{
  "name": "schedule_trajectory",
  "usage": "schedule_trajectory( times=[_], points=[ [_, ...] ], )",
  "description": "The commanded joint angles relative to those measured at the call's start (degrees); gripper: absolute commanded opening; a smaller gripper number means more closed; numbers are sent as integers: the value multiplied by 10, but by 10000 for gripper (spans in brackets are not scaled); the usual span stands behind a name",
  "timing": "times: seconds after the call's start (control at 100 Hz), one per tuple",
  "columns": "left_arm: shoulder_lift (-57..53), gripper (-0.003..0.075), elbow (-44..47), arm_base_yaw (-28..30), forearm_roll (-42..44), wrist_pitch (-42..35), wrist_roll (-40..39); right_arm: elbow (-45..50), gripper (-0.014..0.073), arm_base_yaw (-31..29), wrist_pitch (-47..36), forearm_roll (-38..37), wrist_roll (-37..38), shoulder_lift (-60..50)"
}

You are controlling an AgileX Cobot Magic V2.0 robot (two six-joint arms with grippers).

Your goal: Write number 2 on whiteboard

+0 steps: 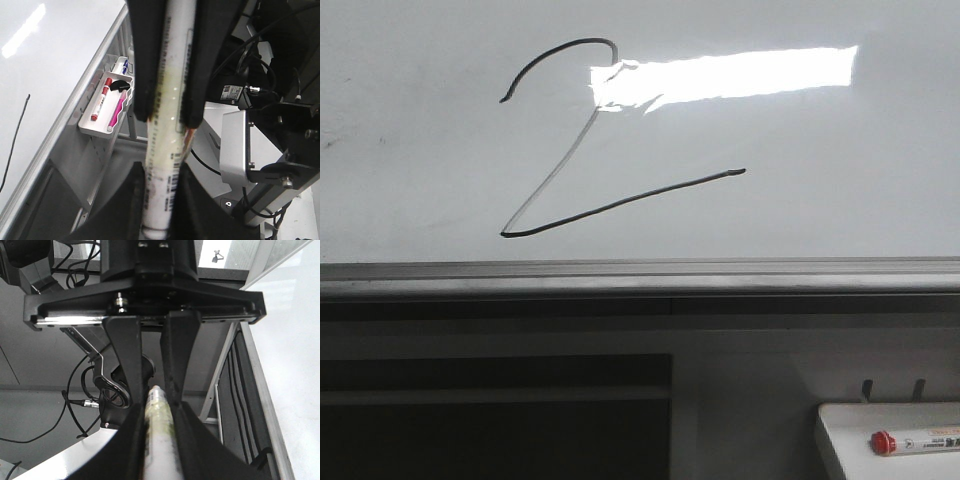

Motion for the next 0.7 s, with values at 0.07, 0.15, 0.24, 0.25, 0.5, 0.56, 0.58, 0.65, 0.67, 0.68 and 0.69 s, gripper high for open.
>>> schedule_trajectory(
  times=[0.07,0.15,0.24,0.25,0.5,0.56,0.58,0.65,0.67,0.68,0.69],
  points=[
    [8,-20,-16,-3,-28,-53,-14,-17,448,0,-34,31,-3,-16],
    [6,-20,-10,-3,-16,-63,-14,-17,561,-18,-43,28,-3,-31],
    [-2,-20,5,-3,1,-93,-14,-17,539,-59,-43,27,12,-61],
    [-5,-20,7,-3,3,-96,-14,-17,535,-67,-42,27,14,-66],
    [-39,-20,132,-3,16,-367,-91,6,228,-204,20,2,92,-180],
    [-39,-20,178,-3,16,-460,-123,31,89,-225,28,-30,114,-212],
    [-36,-20,194,-3,16,-496,-133,43,46,-230,30,-42,121,-223],
    [-26,-20,245,-3,9,-608,-166,92,-69,-242,28,-77,141,-260],
    [-21,-20,254,-3,6,-639,-170,109,-79,-245,25,-84,150,-271],
    [-20,-20,262,-3,4,-658,-173,120,-78,-246,20,-87,153,-274],
    [-17,-20,267,-3,0,-667,-175,126,-76,-246,17,-90,158,-281]
  ],
)
